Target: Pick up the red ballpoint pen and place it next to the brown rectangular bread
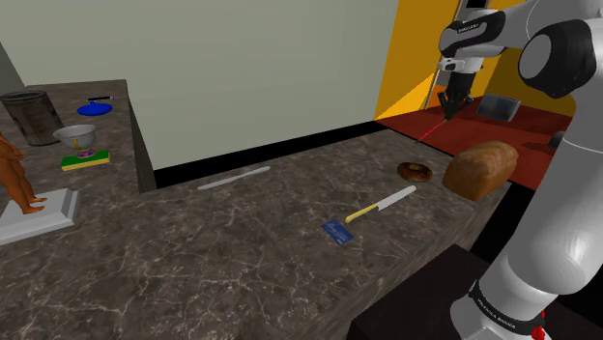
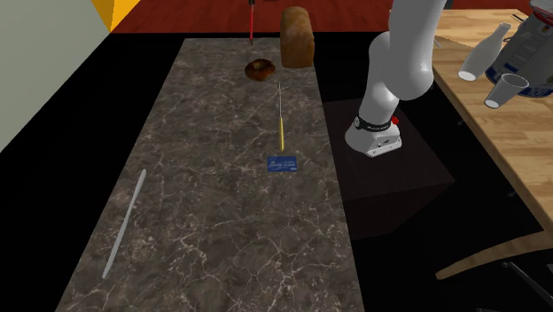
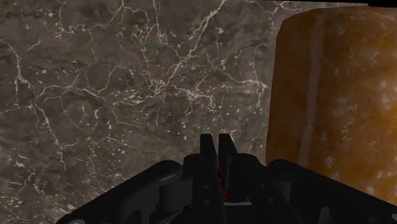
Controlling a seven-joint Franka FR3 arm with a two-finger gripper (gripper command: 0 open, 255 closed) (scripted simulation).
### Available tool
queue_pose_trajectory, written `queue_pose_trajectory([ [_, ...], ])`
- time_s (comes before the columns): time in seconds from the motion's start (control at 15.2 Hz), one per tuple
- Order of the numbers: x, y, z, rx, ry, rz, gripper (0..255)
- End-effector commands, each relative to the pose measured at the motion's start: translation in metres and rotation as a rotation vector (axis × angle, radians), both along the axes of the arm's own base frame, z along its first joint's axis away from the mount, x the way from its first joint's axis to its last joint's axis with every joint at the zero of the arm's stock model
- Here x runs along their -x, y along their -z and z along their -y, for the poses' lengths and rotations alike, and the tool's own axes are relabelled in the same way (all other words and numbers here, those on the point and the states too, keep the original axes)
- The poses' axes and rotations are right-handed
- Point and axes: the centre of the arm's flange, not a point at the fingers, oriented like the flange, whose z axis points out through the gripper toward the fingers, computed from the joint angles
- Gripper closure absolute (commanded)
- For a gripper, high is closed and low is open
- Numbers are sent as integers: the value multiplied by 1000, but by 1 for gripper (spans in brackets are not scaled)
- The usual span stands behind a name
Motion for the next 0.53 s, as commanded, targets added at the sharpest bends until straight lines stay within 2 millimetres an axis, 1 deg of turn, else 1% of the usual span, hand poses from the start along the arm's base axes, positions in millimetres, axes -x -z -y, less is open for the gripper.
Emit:
queue_pose_trajectory([
  [0.0, 1, 12, 0, 0, 0, 0, 255],
  [0.46, 1, 49, 0, 0, 0, 0, 255],
])
